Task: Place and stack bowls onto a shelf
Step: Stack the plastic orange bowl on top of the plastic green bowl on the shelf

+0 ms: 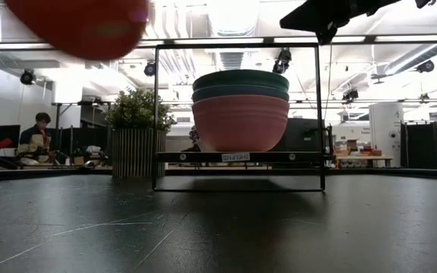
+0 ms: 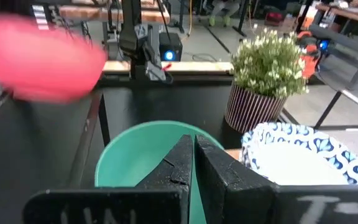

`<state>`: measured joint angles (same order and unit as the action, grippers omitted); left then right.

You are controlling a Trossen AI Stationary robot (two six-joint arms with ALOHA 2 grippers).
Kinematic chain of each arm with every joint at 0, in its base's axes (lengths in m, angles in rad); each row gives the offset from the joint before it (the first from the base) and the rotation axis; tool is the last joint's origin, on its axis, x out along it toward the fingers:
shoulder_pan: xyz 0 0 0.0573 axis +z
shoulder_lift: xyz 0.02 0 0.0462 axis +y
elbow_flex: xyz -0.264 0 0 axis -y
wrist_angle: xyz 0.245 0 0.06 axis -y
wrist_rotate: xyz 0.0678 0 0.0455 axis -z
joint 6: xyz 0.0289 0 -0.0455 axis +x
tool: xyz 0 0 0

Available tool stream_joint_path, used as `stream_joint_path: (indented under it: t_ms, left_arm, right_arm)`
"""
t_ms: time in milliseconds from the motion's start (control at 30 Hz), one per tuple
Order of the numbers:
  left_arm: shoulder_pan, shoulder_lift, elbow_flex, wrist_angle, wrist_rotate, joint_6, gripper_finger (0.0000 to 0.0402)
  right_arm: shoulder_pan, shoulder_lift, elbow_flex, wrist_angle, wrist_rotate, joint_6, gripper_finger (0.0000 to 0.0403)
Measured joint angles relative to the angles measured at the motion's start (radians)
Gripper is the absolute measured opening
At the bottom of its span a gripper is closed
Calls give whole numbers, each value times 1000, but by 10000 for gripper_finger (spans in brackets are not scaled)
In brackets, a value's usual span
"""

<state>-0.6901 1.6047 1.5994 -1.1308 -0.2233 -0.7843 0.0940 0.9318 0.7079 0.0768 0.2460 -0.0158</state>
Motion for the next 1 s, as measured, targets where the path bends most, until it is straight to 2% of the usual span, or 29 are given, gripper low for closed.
stream_joint_path:
  t_ms: [67, 133, 300, 467, 633, 733, 1000]
  left_arm:
    - [29, 0, 70, -29, -120, 137, 1]
    - [64, 0, 132, -49, -181, 274, 1]
    - [184, 0, 220, -51, -191, 593, 0]
    - [340, 0, 209, -6, -177, 839, 0]
    - [478, 22, 172, 73, -58, 934, 0]
    - [531, 39, 153, 90, -40, 941, 0]
    - [569, 91, 143, 71, 5, 930, 0]
  right_arm:
    - [0, 0, -1, -22, -1, 8, 8]
    - [0, 0, -2, -45, -2, 21, 8]
    - [0, 0, -2, -85, -2, 52, 8]
    - [0, 0, -3, -106, -2, 73, 9]
    - [0, 0, -4, -128, -1, 87, 8]
    - [0, 0, -4, -134, -1, 87, 9]
    - [0, -1, -4, -161, 1, 84, 9]
